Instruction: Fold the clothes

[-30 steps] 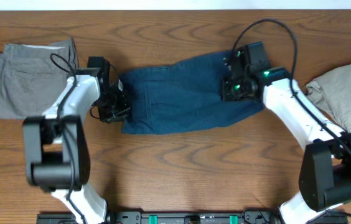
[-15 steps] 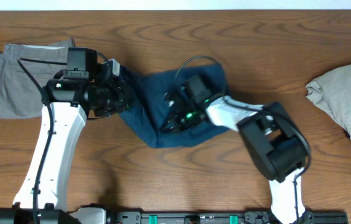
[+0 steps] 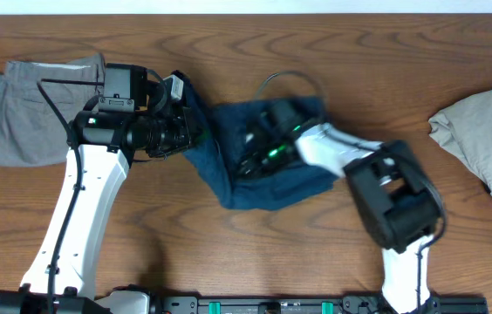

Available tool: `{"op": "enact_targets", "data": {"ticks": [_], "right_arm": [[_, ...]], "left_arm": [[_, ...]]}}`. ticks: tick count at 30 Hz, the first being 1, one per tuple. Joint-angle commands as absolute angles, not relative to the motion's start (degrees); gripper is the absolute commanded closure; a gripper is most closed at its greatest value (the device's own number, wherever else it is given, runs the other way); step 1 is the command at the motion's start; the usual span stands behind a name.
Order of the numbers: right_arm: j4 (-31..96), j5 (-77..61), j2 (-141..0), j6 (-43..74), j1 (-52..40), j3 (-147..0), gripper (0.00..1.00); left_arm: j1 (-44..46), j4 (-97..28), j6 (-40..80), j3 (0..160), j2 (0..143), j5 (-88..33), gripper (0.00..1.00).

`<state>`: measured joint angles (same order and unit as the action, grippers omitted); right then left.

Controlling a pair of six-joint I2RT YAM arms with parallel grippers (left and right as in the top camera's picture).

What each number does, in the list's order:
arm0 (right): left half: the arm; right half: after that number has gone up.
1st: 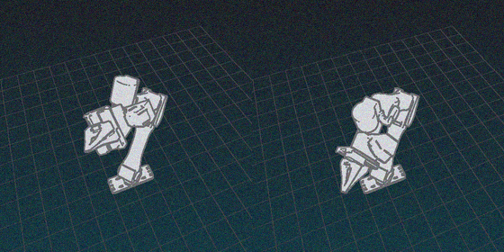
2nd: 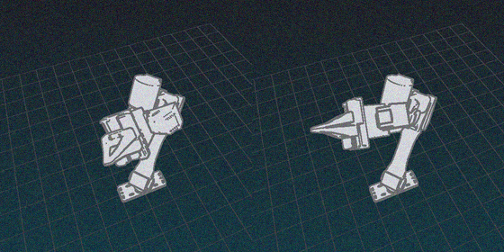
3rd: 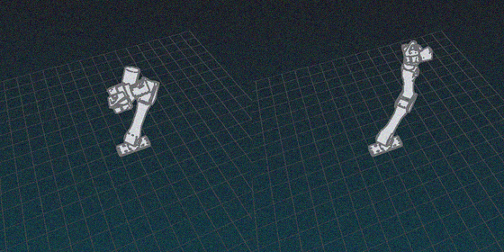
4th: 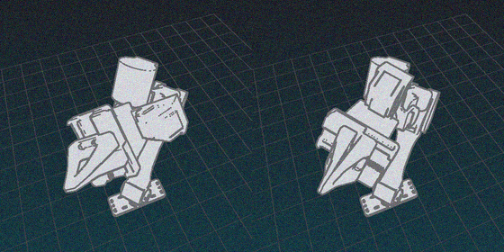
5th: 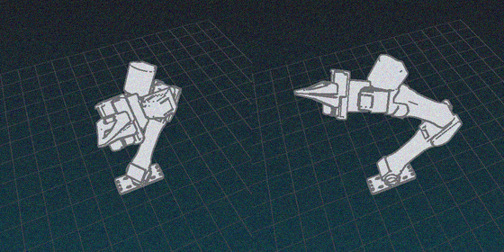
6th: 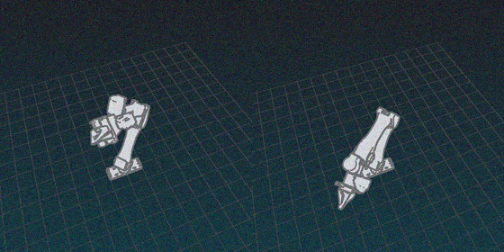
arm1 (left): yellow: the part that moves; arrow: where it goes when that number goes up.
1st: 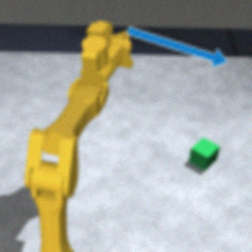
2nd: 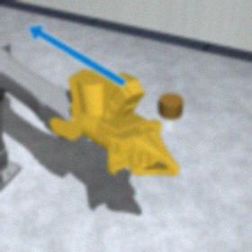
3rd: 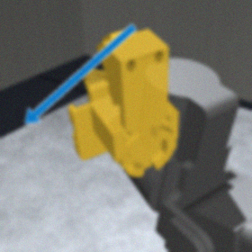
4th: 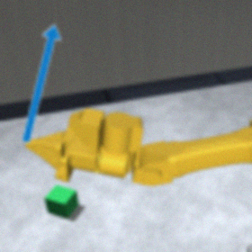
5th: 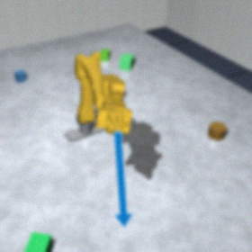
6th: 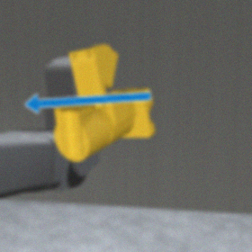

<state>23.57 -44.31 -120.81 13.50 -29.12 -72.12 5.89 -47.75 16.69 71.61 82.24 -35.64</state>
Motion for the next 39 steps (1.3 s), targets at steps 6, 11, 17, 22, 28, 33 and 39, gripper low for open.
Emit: {"op": "enact_targets", "data": {"ticks": [6, 11, 17, 22, 28, 33, 39], "right_arm": [[40.5, -23.7, -114.4, 5.4, -14.3, -74.0, 0.84], [45.5, -14.8, -114.8, 3.6, -9.5, -72.0, 0.88], [43.2, -13.9, -114.8, 3.1, -8.6, -67.9, 0.88], [39.3, -16.5, -114.8, 3.4, -11.9, -64.8, 0.9], [37.0, -17.4, -114.8, 9.5, -19.0, -63.1, 0.9], [37.0, -17.4, -114.8, 12.4, -24.4, -63.1, 0.89], [37.0, -17.3, -114.8, 14.8, -28.0, -63.2, 0.88]], "left_arm": [[5.9, -47.9, 15.4, 72.8, 81.6, -36.4, 0.93], [5.9, -47.7, 15.2, 72.8, 81.6, -36.4, 0.93], [5.9, -47.1, 15.2, 72.8, 81.6, -36.4, 0.93], [7.7, -45.0, 15.3, 72.8, 81.6, -37.1, 0.93], [16.1, -38.0, 19.0, 72.8, 81.6, -37.1, 0.93], [23.8, -33.2, 21.8, 72.8, 82.4, -36.8, 0.93], [29.3, -32.7, 22.3, 72.8, 86.7, -36.4, 0.93]]}}
